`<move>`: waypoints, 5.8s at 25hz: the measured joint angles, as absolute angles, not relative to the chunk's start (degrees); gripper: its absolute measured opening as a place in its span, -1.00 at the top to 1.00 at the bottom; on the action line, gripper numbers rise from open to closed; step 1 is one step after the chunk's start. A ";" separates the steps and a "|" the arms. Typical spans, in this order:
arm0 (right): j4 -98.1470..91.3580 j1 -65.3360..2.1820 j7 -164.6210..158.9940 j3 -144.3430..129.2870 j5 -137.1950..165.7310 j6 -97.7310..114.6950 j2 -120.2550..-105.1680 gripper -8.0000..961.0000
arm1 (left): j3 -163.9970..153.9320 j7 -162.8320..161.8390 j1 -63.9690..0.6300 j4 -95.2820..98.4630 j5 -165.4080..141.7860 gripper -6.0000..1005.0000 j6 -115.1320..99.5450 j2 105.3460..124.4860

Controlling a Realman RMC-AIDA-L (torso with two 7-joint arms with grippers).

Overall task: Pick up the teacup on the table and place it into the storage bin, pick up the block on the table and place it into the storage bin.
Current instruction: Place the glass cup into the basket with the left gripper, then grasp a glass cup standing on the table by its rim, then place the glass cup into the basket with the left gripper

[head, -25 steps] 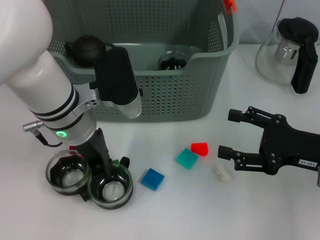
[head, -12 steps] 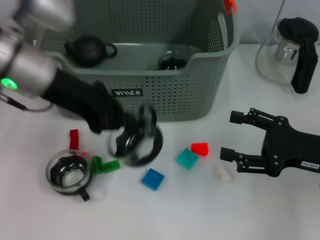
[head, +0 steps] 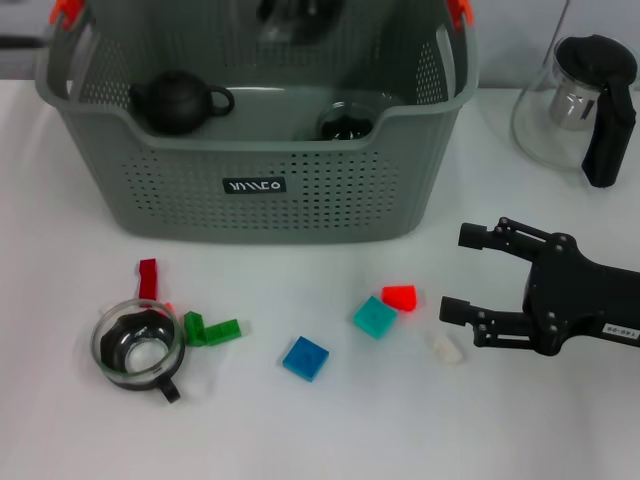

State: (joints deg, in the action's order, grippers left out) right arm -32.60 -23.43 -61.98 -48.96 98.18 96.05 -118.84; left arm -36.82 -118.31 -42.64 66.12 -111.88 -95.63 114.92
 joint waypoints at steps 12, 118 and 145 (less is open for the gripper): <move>-32.61 -24.08 -61.71 -48.64 97.63 96.49 -118.89 -0.97 | -54.52 -132.24 -50.86 59.90 -139.23 0.87 -60.86 118.09; -31.82 -22.67 -62.23 -45.96 98.09 97.32 -118.82 -0.97 | -37.21 -102.67 -33.34 71.40 -144.97 0.90 -105.50 121.32; -31.82 -23.44 -62.15 -46.32 98.18 97.93 -119.29 -0.97 | -58.42 -128.43 -50.59 58.21 -147.74 0.85 -56.79 121.18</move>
